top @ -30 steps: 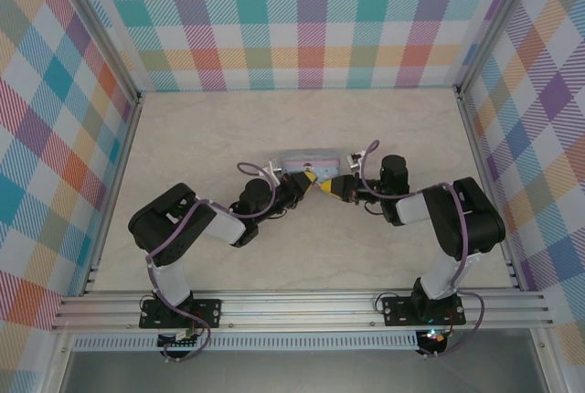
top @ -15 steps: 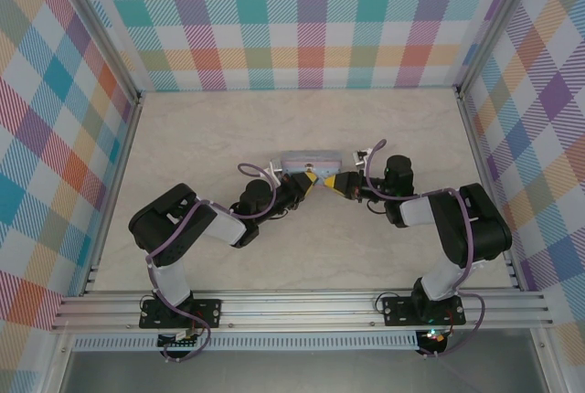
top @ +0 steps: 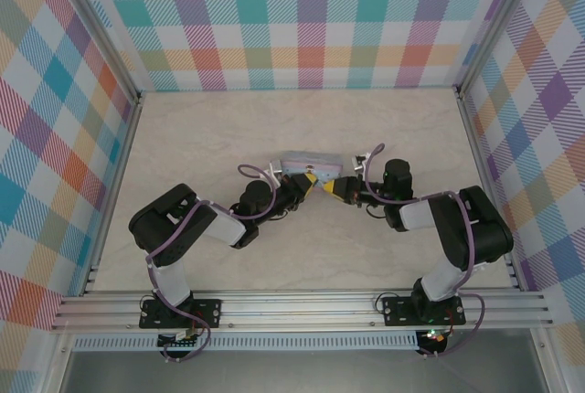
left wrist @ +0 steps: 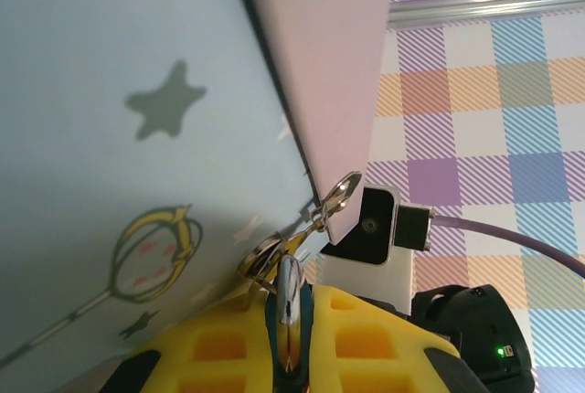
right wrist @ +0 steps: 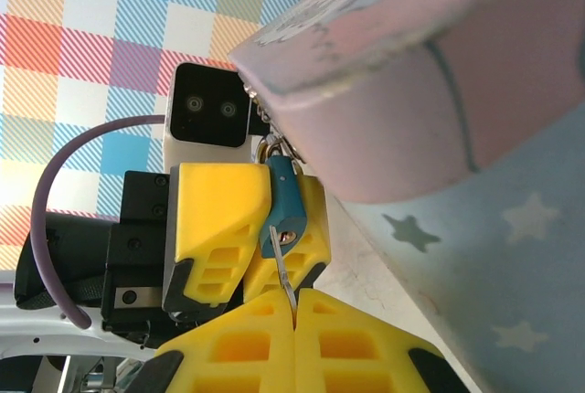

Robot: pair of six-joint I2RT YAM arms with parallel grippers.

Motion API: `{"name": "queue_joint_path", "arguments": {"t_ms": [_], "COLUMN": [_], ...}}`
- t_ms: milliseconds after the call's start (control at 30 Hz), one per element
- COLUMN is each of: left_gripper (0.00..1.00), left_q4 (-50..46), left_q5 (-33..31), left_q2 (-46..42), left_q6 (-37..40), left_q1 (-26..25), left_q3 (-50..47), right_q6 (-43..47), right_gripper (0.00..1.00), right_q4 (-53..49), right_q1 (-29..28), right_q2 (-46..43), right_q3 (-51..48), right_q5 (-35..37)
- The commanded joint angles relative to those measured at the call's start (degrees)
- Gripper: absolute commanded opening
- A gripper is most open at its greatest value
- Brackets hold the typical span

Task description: Unlock a padlock with a key

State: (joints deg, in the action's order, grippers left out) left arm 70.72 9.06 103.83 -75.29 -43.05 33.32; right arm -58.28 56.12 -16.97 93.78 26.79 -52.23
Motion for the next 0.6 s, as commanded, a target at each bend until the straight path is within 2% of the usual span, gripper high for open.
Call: {"name": "queue_joint_path", "arguments": {"t_ms": [0, 567], "left_gripper": [0.00, 0.00], "left_q4": [5.99, 6.03], "left_q5": [-0.59, -0.30], "left_q2": [-0.57, -0.29], "left_q6": [-0.07, -0.42], "left_q1": [-0.81, -0.88], "left_q3": [-0.11, 0.43], "right_q6": [-0.29, -0.13], "right_gripper": [0.01, 0.01], "right_q4": [-0.04, -2.93], "right_q1": [-0.48, -2.27], "right_q2": [-1.90, -2.66], "right_q3": [-0.88, -0.23], "right_q5": [0.47, 1.86]}}
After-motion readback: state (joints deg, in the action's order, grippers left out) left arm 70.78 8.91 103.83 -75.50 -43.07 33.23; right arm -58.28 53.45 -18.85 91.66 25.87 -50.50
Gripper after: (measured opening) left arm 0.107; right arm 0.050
